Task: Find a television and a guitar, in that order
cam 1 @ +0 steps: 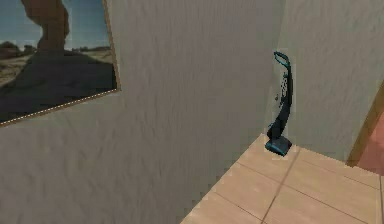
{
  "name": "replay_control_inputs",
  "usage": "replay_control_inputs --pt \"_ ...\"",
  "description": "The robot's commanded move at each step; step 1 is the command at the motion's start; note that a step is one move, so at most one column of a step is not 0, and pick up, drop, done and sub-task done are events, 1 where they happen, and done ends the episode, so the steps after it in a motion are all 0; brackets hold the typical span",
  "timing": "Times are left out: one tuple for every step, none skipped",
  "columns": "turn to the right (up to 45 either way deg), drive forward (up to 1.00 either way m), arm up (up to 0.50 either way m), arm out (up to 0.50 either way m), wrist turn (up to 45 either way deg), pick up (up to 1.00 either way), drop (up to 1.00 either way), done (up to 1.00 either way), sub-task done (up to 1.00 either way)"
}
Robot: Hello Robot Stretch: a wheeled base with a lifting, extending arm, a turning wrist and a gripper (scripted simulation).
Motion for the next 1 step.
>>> replay_control_inputs --pt "0.0 0.15 0.0 0.0 0.0 0.0 0.0 0.0 0.0"
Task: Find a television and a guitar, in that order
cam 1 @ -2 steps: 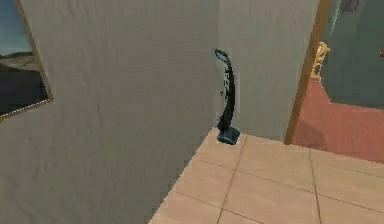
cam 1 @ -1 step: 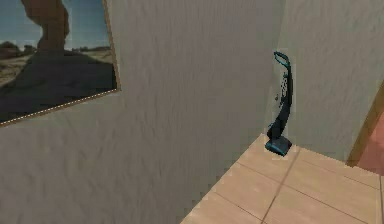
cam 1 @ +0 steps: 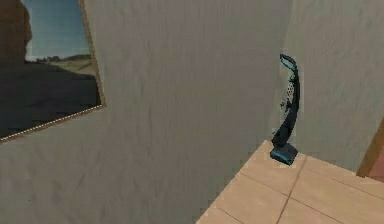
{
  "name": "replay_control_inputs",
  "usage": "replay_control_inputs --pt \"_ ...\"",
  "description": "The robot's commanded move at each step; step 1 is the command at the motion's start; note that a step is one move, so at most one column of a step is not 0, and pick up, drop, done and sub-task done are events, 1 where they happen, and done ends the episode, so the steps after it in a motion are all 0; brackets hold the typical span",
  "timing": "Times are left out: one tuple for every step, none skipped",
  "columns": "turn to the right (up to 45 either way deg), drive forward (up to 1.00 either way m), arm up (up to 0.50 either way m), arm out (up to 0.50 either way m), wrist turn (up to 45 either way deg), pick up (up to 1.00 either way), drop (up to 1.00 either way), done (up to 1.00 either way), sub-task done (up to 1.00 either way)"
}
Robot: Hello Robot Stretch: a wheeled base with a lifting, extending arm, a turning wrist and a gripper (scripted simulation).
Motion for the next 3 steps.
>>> replay_control_inputs --pt "36.0 0.0 0.0 0.0 0.0 0.0 0.0 0.0 0.0" --pt "0.0 0.3 0.0 0.0 0.0 0.0 0.0 0.0 0.0" --pt "18.0 0.0 0.0 0.0 0.0 0.0 0.0 0.0 0.0"
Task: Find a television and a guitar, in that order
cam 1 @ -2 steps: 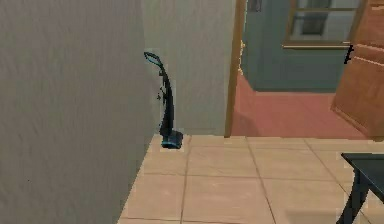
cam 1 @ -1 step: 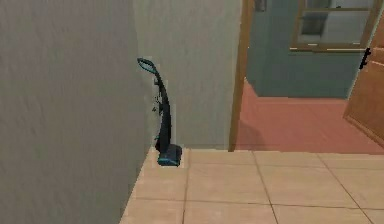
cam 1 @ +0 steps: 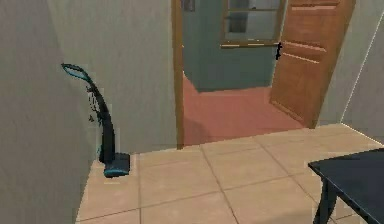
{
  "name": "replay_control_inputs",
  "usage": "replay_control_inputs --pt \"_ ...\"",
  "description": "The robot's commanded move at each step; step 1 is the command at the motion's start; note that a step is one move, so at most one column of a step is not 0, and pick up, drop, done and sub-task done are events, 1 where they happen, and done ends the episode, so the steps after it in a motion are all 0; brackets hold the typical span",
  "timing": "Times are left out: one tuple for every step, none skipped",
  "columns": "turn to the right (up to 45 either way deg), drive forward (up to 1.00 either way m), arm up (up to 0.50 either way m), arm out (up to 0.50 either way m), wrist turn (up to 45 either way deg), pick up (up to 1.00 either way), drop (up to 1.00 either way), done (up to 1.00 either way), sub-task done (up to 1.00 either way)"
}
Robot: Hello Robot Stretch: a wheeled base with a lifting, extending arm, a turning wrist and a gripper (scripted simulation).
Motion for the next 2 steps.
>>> replay_control_inputs --pt "0.0 1.0 0.0 0.0 0.0 0.0 0.0 0.0 0.0" --pt "21.0 0.0 0.0 0.0 0.0 0.0 0.0 0.0 0.0"
